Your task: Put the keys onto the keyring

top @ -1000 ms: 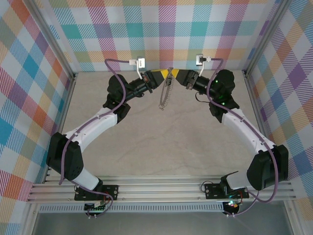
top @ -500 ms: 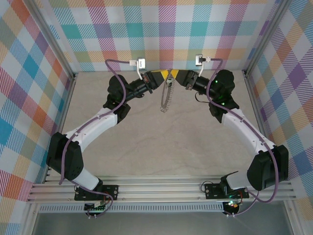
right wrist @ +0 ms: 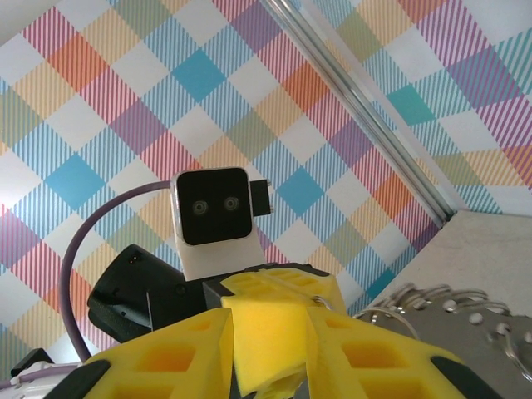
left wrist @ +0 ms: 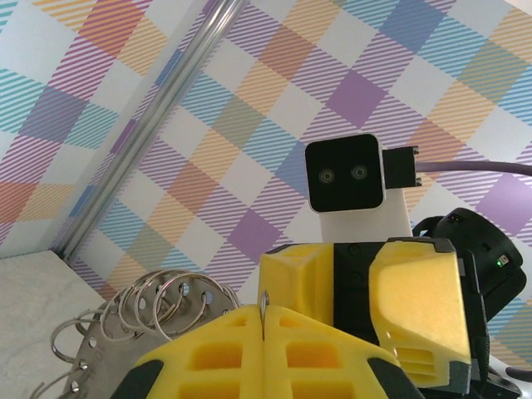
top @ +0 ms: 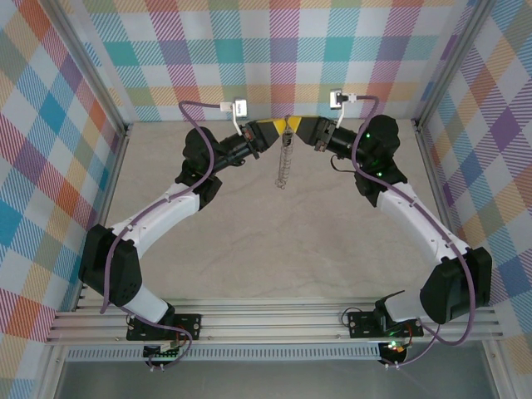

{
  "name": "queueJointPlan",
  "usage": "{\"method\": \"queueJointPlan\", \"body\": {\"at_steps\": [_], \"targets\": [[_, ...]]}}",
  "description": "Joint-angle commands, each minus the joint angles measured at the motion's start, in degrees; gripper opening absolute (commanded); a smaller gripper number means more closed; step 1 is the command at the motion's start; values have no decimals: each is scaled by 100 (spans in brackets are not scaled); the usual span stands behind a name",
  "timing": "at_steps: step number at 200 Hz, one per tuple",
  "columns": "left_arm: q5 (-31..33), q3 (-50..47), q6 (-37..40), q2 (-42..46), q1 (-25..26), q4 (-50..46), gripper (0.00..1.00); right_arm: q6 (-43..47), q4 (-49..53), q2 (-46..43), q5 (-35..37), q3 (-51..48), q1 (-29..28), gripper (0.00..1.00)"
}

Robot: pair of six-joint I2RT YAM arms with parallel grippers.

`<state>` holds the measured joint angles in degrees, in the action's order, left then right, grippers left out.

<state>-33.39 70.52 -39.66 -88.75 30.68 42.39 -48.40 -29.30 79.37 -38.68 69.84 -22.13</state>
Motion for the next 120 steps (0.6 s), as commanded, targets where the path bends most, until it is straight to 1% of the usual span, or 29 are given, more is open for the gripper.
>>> {"method": "queueJointPlan", "body": {"at_steps": [1,39,91,120], "targets": [[-36,-39,-37,169,52,415,0,149,-38,69,-193,196,-72,28],[-26,-43,-32,201,52,415,0,259,102,18,-107,96,-81,29],[-33,-55,-20,237,51,415,0,471,305,-156,189,-76,-31,30],[-29,-82,-15,261,51,413,0,498,362,-177,216,-76,0,30]]}}
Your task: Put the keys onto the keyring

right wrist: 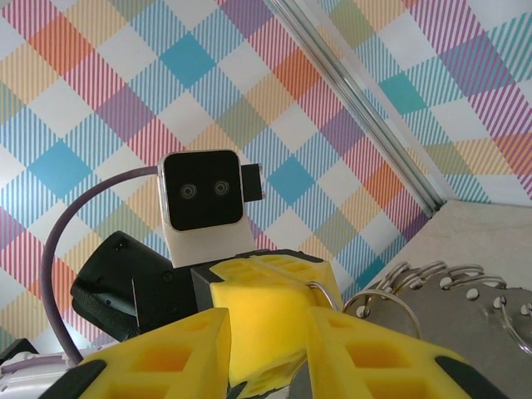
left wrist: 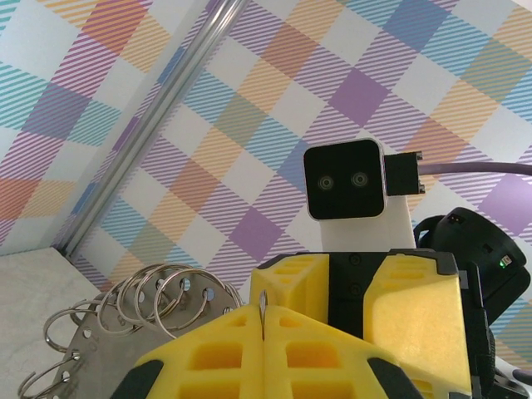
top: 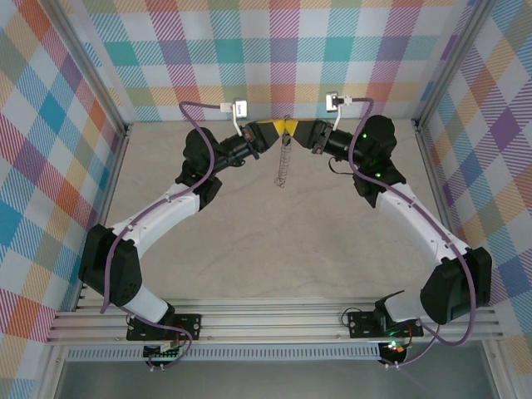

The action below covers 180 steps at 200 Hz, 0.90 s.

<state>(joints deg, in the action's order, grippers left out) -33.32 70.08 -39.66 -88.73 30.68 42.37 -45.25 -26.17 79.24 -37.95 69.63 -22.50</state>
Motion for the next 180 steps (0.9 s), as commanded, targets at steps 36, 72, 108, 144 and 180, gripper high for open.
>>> {"method": "queueJointPlan", "body": {"at_steps": [36,72,108,144,180], "targets": [[-18,-74,-6,301,53,412,0,192,47,-237,314,-141,70,30],[-23,-83,6,319,51,405,0,210,82,-339,420,-229,114,30],[-23,-74,-1,318,53,413,0,160,71,-281,330,-186,123,30],[-13,-74,-10,313,61,427,0,83,-18,-121,83,-42,106,31],[-2,-83,-15,302,70,425,0,86,-41,-19,-57,107,28,31]]}}
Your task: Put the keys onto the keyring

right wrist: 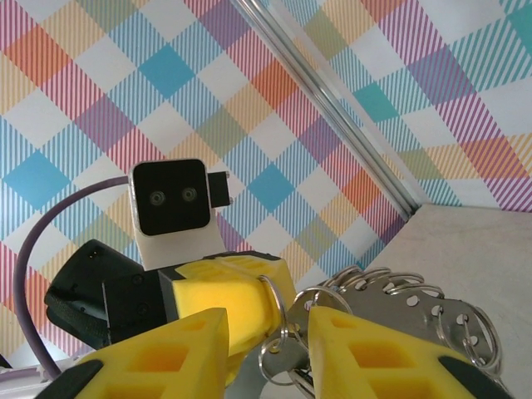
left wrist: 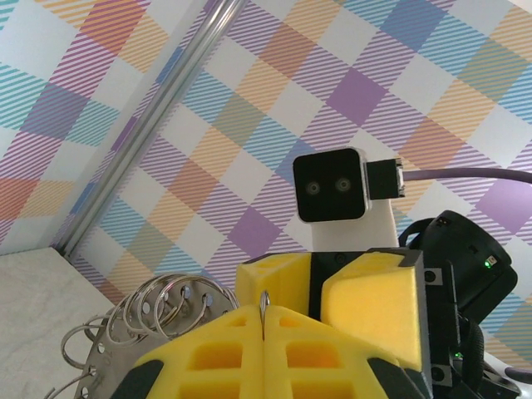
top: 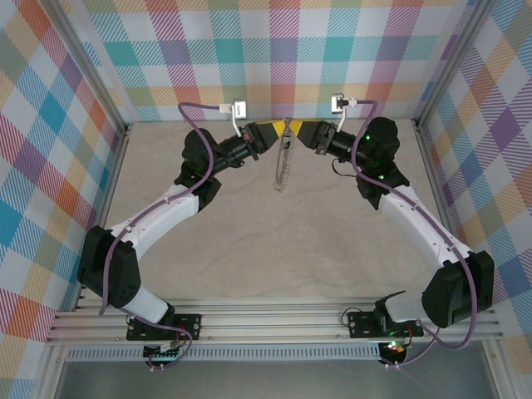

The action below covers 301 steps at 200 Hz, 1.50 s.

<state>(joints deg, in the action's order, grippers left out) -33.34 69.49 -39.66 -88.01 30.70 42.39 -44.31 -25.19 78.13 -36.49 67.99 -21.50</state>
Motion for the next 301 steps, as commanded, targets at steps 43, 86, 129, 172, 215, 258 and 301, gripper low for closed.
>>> {"method": "queueJointPlan", "body": {"at_steps": [43,86,129,172,215,258,301], "targets": [[12,-24,-11,206,85,418,0,33,-134,128,-244,338,-158,28],[-3,0,-12,185,94,411,0,55,-108,150,-286,389,-171,23],[-28,19,-6,170,109,384,0,11,-152,210,-358,447,-173,19],[-58,20,3,161,138,327,0,-26,-161,306,-375,510,-182,8],[-100,64,38,164,134,208,0,14,-138,318,-382,496,-173,0],[88,132,445,375,117,-414,25,519,401,232,-427,561,-67,0],[90,404,1297,814,-209,-1565,53,1034,1111,183,-1196,773,426,0]]}}
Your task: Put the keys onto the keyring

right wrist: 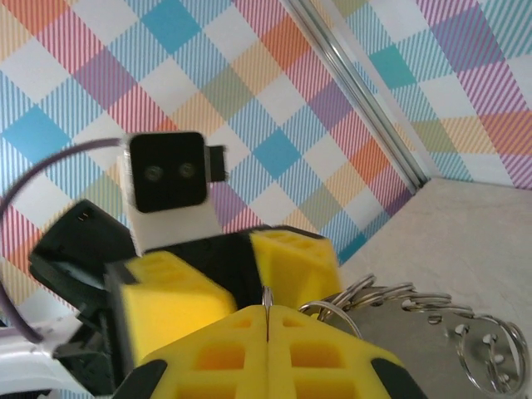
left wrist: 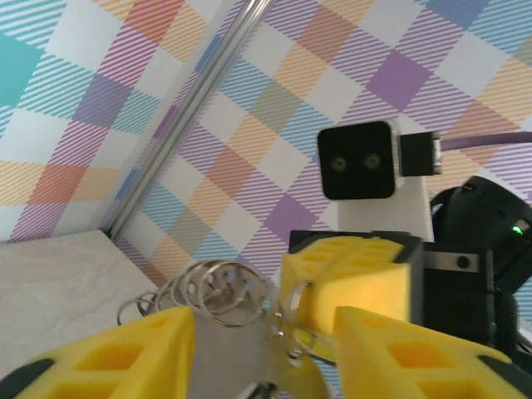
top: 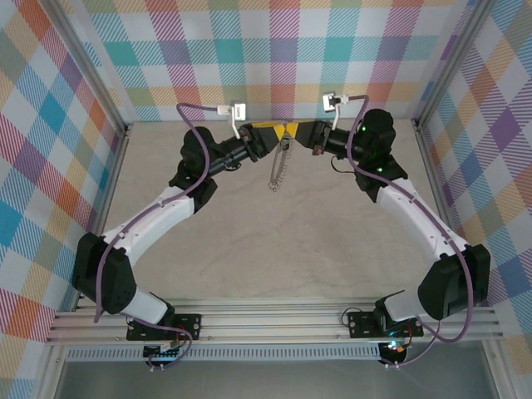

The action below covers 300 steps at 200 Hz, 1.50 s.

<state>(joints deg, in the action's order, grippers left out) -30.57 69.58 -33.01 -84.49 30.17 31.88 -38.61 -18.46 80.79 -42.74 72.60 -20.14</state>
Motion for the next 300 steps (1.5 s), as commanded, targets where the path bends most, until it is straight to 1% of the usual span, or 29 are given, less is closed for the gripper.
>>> {"method": "queueJointPlan", "body": {"at_steps": [1,11,31,61,70,82,99,116,135,147,210,300], "targets": [[-200,401,640,470,-163,-545,53,475,456,-83,-592,323,300,0],[-371,535,792,484,-251,-794,55,653,705,-49,-814,445,382,0],[-807,922,1160,424,-383,-1416,60,1279,1539,28,-1222,817,432,0],[-1705,1727,1766,50,-510,-2525,63,2235,2797,145,-1617,1382,447,0],[-1977,1956,1932,-102,-521,-2862,63,2388,3015,186,-1719,1488,441,0],[-2245,2249,2153,-314,-534,-3283,64,2436,3059,226,-1847,1529,441,0],[-2460,2562,2448,-540,-541,-3797,61,2413,3050,261,-1920,1521,441,0],[-2656,2784,2657,-703,-552,-4137,53,2388,3007,264,-1976,1458,441,0],[-2858,2939,2727,-847,-558,-4287,47,2354,2943,261,-2030,1386,441,0],[-2925,3004,2726,-921,-557,-4328,44,2316,2873,255,-2067,1335,441,0],[-3129,3074,2581,-1052,-521,-4155,43,2193,2668,275,-2089,1178,441,0],[-3158,3153,2458,-1216,-344,-4014,42,2096,2507,253,-2074,1108,441,0]]}}
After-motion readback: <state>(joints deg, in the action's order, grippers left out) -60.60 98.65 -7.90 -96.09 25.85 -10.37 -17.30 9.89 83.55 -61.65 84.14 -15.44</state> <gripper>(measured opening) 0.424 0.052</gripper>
